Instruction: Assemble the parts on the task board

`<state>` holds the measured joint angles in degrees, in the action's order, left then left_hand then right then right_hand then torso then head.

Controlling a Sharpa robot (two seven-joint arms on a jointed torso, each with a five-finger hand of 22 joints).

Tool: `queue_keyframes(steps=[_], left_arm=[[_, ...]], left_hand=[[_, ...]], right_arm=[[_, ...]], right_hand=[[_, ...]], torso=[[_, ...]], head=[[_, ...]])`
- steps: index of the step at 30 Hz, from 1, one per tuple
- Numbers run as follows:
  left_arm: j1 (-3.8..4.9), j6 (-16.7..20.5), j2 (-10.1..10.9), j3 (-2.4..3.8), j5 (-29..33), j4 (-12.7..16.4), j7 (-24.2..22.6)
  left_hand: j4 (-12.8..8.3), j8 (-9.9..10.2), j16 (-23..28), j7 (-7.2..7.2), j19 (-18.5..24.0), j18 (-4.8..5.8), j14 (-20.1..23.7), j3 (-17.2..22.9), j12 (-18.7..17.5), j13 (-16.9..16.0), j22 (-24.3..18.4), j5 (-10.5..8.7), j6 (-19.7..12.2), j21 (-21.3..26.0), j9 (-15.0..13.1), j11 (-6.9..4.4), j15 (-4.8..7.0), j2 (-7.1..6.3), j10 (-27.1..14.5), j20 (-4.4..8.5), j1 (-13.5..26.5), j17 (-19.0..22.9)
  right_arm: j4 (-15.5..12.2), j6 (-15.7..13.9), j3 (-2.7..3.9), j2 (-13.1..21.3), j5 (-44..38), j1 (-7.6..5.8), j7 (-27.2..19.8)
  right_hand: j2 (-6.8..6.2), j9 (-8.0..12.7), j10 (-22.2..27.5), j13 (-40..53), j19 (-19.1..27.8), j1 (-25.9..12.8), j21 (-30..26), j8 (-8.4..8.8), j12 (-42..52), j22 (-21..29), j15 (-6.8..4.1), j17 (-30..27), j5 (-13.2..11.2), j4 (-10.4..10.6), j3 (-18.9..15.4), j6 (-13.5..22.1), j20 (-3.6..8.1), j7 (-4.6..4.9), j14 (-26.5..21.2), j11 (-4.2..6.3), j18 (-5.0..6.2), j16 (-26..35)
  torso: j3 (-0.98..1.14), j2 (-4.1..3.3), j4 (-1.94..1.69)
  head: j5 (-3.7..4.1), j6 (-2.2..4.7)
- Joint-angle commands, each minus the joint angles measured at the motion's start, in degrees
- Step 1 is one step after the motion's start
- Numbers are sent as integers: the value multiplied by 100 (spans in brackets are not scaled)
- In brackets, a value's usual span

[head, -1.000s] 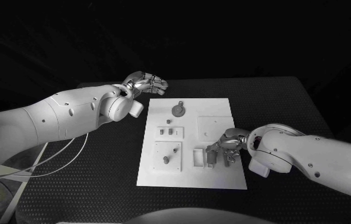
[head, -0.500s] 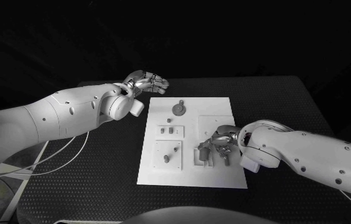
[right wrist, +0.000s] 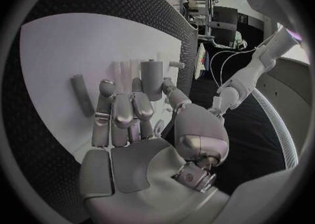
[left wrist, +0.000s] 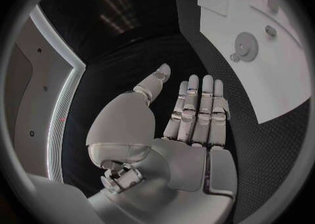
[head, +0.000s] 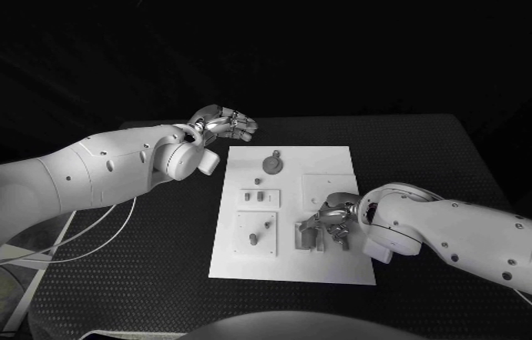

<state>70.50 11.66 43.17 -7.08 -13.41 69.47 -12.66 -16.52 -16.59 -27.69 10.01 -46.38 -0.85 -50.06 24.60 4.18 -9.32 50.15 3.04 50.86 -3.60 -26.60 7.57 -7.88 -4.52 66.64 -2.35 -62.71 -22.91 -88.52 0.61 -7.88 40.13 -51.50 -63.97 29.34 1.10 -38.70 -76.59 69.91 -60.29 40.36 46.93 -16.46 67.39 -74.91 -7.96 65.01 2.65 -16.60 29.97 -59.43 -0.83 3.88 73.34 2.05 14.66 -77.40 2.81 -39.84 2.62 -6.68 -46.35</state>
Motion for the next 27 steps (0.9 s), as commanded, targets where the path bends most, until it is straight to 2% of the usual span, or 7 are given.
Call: queue_keyframes(steps=[1,14,20,27], left_arm=[[5,-51,-1,4,26,17,-26],[6,-50,7,4,25,19,-29],[6,-55,10,4,25,21,-26],[6,-61,13,4,25,23,-23]], left_hand=[[1,-27,23,-7,53,42,16,-20,-20,8,-9,-5,-32,-21,6,15,-26,6,-45,-3,47,-11],[2,-27,30,-6,59,43,20,-20,-20,10,-11,-6,-33,-21,7,16,-28,6,-47,-5,48,-15],[2,-28,32,-6,61,43,21,-20,-19,10,-13,-6,-34,-21,7,16,-29,7,-48,-6,48,-17],[3,-27,34,-6,63,43,22,-21,-19,11,-14,-6,-35,-22,8,17,-30,7,-48,-7,49,-20]], right_arm=[[-29,215,-9,-17,0,2,47],[53,72,-31,-106,-22,6,20],[84,-5,-35,-115,-75,9,3],[110,5,-36,-132,-93,10,2]], right_hand=[[-57,1,6,-3,-8,-6,23,19,-21,-109,-24,-13,14,9,37,-41,7,15,-14,33,34,-37],[-85,4,22,-16,-7,-97,21,43,-53,-103,-20,-58,14,35,35,-41,1,20,-40,28,34,-51],[-255,5,56,-58,-7,-228,14,70,-123,-94,-18,-128,14,63,34,-41,1,23,-78,25,34,-62],[-284,4,61,-67,-11,-259,11,78,-142,-91,-19,-154,14,78,59,-43,4,23,-89,26,34,-68]], torso=[[-1,2,1],[4,-1,-2],[5,-3,-1],[5,-2,3]], head=[[-16,-8],[-33,-13],[-47,-15],[-54,-20]])
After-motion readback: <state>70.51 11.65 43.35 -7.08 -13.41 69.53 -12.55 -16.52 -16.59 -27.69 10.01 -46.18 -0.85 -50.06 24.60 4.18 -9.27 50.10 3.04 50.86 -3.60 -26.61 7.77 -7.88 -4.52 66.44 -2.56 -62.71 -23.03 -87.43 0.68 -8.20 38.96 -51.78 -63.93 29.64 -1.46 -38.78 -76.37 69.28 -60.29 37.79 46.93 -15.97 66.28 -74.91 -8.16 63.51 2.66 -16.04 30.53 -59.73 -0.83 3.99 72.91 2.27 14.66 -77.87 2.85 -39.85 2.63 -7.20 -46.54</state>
